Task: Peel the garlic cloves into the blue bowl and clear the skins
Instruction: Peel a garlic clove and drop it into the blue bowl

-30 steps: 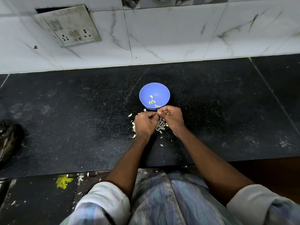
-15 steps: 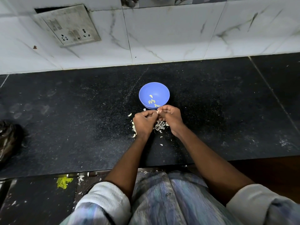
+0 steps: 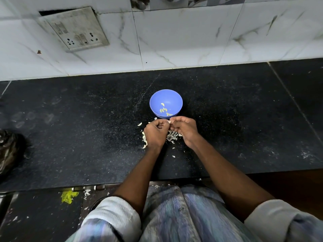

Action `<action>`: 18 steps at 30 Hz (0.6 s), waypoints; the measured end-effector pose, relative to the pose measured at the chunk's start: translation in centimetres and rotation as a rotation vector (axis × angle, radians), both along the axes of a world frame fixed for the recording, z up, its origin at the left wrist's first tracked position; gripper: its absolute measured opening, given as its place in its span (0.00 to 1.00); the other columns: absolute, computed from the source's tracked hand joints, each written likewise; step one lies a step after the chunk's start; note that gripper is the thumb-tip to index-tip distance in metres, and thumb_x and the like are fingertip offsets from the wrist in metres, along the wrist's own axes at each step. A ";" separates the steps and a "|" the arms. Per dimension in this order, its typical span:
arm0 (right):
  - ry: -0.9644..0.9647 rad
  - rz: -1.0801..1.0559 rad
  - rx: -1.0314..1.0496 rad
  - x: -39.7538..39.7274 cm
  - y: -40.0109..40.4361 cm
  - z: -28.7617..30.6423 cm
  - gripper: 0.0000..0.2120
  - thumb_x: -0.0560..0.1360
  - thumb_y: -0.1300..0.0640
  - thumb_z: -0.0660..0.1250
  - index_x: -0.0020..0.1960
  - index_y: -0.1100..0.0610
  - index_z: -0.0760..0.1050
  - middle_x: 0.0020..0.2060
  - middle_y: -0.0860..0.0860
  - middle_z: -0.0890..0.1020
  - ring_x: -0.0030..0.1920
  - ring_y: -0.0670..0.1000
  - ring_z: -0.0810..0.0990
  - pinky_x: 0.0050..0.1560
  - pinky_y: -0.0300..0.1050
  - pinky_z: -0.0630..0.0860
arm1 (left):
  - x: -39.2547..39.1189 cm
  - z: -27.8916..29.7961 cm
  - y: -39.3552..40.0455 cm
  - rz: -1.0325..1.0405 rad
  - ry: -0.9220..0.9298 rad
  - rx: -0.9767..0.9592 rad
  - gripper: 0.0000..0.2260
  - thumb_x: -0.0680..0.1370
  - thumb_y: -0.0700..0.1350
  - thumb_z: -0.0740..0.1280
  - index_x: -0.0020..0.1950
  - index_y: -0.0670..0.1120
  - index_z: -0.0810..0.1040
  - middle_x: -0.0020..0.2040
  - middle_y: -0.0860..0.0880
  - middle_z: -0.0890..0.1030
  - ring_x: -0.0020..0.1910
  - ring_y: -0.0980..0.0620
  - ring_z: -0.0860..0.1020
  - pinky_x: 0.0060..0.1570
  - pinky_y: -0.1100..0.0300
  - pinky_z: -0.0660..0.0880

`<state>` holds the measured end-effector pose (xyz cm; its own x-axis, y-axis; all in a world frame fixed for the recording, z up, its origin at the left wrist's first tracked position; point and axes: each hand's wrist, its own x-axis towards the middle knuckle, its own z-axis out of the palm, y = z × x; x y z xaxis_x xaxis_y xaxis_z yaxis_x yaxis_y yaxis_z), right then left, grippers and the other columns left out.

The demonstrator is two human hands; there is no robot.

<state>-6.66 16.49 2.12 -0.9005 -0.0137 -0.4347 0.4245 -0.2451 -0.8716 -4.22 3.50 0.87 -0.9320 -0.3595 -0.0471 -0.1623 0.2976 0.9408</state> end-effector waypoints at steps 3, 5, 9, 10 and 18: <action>-0.019 -0.007 -0.028 0.0 0.1 -0.1 0.07 0.77 0.71 0.69 0.52 0.64 0.82 0.41 0.58 0.86 0.41 0.52 0.85 0.46 0.41 0.83 | 0.0 -0.2 -0.1 0.010 -0.032 0.055 0.03 0.77 0.43 0.74 0.44 0.46 0.87 0.35 0.54 0.86 0.33 0.60 0.82 0.38 0.63 0.79; -0.024 -0.013 -0.038 -0.1 0.1 -0.1 0.07 0.77 0.72 0.68 0.52 0.65 0.82 0.41 0.58 0.86 0.41 0.52 0.85 0.46 0.41 0.83 | 0.1 -0.3 -0.1 0.022 -0.038 0.051 0.06 0.79 0.44 0.73 0.42 0.47 0.86 0.33 0.54 0.84 0.31 0.61 0.79 0.37 0.64 0.77; -0.016 -0.016 -0.016 -0.2 0.2 -0.1 0.08 0.76 0.71 0.69 0.53 0.65 0.82 0.40 0.58 0.86 0.39 0.51 0.84 0.44 0.40 0.82 | 0.3 -0.2 -0.1 -0.001 -0.022 -0.052 0.06 0.77 0.44 0.74 0.41 0.47 0.86 0.34 0.55 0.84 0.32 0.61 0.80 0.37 0.67 0.75; -0.013 -0.016 -0.006 -0.2 0.3 -0.1 0.08 0.76 0.71 0.69 0.54 0.66 0.82 0.40 0.58 0.86 0.39 0.50 0.84 0.44 0.40 0.82 | 0.3 -0.2 -0.1 -0.015 -0.002 -0.081 0.04 0.77 0.44 0.75 0.42 0.48 0.87 0.35 0.55 0.84 0.34 0.60 0.81 0.39 0.65 0.78; 0.030 0.029 0.110 -0.3 0.5 -0.7 0.08 0.75 0.68 0.74 0.54 0.67 0.83 0.41 0.58 0.87 0.40 0.50 0.85 0.45 0.41 0.82 | 0.5 -0.1 -0.3 -0.121 0.122 -0.289 0.03 0.76 0.43 0.76 0.46 0.48 0.90 0.39 0.52 0.86 0.36 0.53 0.82 0.39 0.52 0.80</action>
<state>-6.92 16.99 1.47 -0.9129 0.0061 -0.4082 0.4037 -0.1355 -0.9048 -3.68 3.19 0.79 -0.9612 -0.2282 0.1550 -0.0011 0.5648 0.8253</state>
